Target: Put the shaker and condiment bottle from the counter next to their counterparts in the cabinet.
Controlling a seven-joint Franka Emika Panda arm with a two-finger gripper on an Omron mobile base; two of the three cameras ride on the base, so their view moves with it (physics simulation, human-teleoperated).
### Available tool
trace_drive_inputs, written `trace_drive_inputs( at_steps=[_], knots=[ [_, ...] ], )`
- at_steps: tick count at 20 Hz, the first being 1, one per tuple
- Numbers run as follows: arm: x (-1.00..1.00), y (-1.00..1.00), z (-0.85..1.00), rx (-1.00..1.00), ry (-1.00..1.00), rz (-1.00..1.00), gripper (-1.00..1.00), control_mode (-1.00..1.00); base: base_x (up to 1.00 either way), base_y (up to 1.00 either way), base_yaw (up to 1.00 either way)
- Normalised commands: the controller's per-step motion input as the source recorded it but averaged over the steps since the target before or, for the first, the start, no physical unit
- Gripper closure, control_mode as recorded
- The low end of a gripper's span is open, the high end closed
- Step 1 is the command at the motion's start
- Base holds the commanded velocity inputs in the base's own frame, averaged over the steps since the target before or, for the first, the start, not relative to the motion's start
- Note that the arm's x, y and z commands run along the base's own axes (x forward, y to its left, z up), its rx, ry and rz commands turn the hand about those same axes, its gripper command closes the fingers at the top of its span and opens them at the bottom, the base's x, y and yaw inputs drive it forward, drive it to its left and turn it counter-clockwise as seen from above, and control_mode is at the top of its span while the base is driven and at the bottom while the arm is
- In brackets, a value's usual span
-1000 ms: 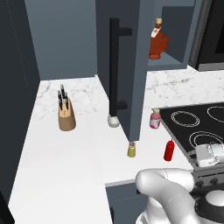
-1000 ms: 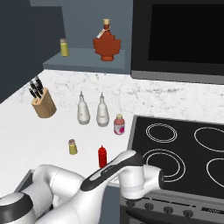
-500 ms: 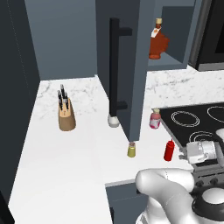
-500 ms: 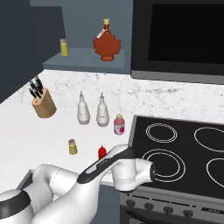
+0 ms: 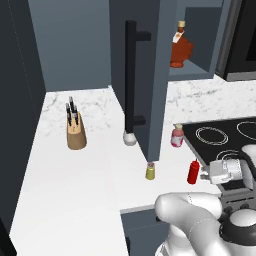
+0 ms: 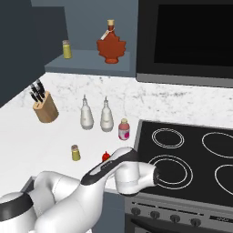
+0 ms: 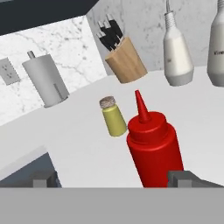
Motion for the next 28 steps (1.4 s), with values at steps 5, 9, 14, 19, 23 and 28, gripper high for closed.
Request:
trace_drive_inputs(
  at_steps=[5, 9, 14, 19, 23, 28],
  knots=[
    [0.31, 0.0, -0.02, 0.0, 0.0, 0.02, -1.0, -1.0, 0.0, 0.0, 0.0],
    [0.31, 0.0, -0.14, 0.0, 0.0, 0.04, -1.0, -1.0, 0.0, 0.0, 0.0],
    [0.34, 0.0, -0.27, 0.0, 0.0, 0.07, -1.0, -1.0, 0.0, 0.0, 0.0],
    [0.33, 0.04, -0.31, 0.0, 0.0, 0.06, -1.0, -1.0, 0.0, 0.0, 0.0],
    [0.19, 0.06, -0.22, 0.0, 0.0, 0.03, 1.0, -1.0, 0.0, 0.0, 0.0],
    [0.18, 0.0, 0.13, 0.06, 0.0, -0.02, 1.0, -1.0, 0.0, 0.0, 0.0]
  ],
)
